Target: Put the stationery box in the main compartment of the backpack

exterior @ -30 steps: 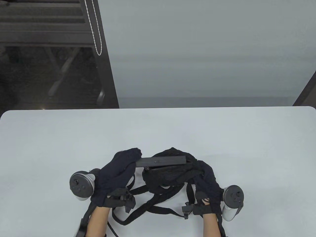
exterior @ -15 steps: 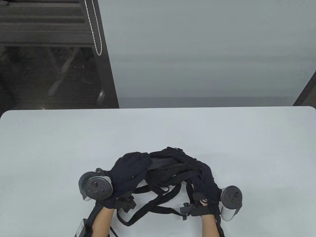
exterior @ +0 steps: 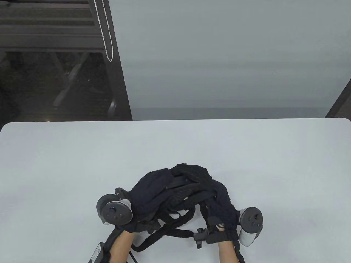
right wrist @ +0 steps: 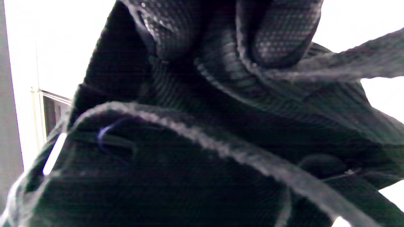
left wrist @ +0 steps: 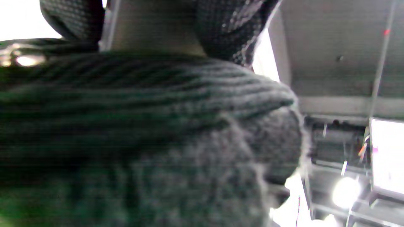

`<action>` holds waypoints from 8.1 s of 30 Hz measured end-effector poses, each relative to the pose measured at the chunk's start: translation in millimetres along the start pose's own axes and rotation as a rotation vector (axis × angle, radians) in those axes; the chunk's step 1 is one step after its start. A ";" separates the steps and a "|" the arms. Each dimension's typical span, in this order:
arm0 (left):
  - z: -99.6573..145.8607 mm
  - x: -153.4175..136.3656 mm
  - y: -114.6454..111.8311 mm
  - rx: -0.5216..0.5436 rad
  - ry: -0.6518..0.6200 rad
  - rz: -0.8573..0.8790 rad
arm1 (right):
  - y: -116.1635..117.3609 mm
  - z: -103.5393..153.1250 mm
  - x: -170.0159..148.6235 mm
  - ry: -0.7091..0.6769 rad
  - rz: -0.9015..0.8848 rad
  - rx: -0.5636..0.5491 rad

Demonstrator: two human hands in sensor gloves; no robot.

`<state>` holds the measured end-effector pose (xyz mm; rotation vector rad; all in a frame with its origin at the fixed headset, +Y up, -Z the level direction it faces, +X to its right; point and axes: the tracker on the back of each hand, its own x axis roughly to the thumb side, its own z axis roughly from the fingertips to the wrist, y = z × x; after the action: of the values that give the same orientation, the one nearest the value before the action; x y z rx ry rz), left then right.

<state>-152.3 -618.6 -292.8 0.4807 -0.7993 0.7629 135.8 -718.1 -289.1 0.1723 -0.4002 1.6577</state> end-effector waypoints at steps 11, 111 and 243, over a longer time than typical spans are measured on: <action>-3.3 -8.2 -16.2 -0.171 0.058 -0.069 | 5.9 0.6 0.9 -0.028 -0.029 0.030; 62.0 -85.7 -7.2 0.318 0.396 0.574 | 154.4 -33.0 170.5 -0.372 1.051 0.481; 163.7 -250.0 130.3 -0.230 1.335 -0.404 | -13.6 -0.8 -9.4 0.027 0.818 0.224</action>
<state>-441.3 -745.5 -374.1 -0.1334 0.4552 0.4456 150.6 -725.4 -290.9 0.1606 -0.2732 2.5109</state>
